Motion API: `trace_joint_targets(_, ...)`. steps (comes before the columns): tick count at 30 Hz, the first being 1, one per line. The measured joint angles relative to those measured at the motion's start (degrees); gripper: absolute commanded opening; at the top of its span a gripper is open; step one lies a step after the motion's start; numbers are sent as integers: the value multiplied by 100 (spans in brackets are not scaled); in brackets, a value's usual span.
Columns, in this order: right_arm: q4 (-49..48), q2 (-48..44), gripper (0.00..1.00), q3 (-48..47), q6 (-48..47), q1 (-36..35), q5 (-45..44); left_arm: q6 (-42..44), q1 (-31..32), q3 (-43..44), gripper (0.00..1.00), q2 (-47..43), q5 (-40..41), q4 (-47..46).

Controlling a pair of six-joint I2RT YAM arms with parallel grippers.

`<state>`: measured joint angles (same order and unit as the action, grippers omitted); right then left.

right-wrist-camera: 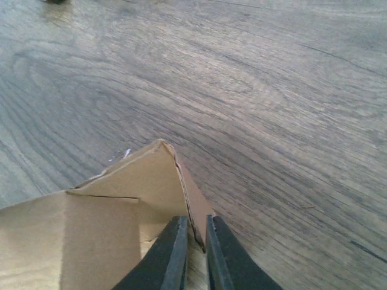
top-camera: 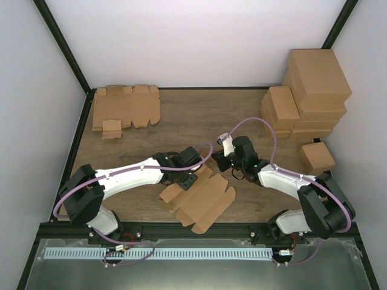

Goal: Fold the paper box

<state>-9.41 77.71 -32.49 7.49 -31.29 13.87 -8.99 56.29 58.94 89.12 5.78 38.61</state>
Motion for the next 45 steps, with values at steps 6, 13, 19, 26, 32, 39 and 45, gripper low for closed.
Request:
trace_joint_targets(6, 122, -136, 1, 0, 44, -208, -68, -22, 0, 11, 48, 0, 2, 2)
trace_joint_targets(13, 557, -793, 14, 146, 337, -350, -413, -109, 0, 81, 48, 0, 0, 2)
trace_joint_targets(19, 723, -981, 55, 164, 570, -402, -682, -127, 0, 109, 48, 0, 0, 7)
trace_joint_targets(26, 745, -380, 57, 83, 636, -411, -1093, -125, 0, 111, 48, -2, 0, 31)
trace_joint_targets(32, 597, 254, 45, -216, 551, -411, -1180, -125, 0, 111, 48, -7, 0, 57)
trace_joint_targets(39, 330, 321, 1, -256, 387, -411, -839, -125, 0, 125, 48, -7, 31, 96)
trace_joint_targets(45, 610, 85, 1, -260, 413, -461, -769, -142, 0, 170, 48, -20, 105, 105)
